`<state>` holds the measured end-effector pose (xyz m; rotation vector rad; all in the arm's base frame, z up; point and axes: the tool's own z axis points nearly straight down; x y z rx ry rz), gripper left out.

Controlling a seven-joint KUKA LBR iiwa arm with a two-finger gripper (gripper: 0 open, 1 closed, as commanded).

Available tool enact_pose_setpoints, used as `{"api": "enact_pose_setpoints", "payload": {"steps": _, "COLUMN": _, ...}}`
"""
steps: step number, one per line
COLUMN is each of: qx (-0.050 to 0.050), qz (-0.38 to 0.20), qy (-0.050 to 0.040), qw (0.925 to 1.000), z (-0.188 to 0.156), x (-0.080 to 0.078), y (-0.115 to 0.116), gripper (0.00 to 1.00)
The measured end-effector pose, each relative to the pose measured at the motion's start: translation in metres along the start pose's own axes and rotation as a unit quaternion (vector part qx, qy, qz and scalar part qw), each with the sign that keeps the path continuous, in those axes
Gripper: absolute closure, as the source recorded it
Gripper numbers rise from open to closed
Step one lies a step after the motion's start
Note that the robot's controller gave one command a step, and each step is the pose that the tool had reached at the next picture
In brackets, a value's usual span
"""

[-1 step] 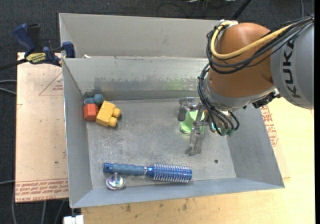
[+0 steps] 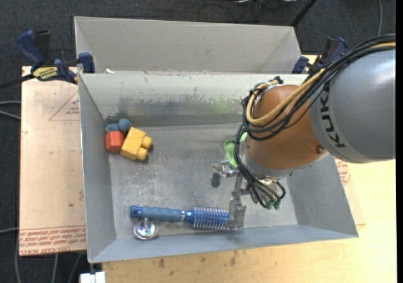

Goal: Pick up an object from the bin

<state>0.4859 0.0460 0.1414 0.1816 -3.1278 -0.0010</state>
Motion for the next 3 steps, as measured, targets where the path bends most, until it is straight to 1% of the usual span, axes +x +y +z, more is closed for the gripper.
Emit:
{"api": "enact_pose_setpoints", "payload": {"steps": 1, "qx": 0.001, "qz": -0.107, "qy": -0.0163, "qw": 0.9942, "z": 0.069, "x": -0.002, "y": -0.002, "gripper": 0.0}}
{"api": "enact_pose_setpoints", "payload": {"steps": 2, "qx": 0.0, "qz": -0.106, "qy": -0.0046, "qw": 0.9943, "z": 0.072, "x": 0.005, "y": -0.002, "gripper": 1.0}}
{"api": "enact_pose_setpoints", "payload": {"steps": 3, "qx": 0.002, "qz": -0.143, "qy": -0.0086, "qw": 0.9897, "z": -0.069, "x": -0.016, "y": -0.024, "gripper": 1.0}}
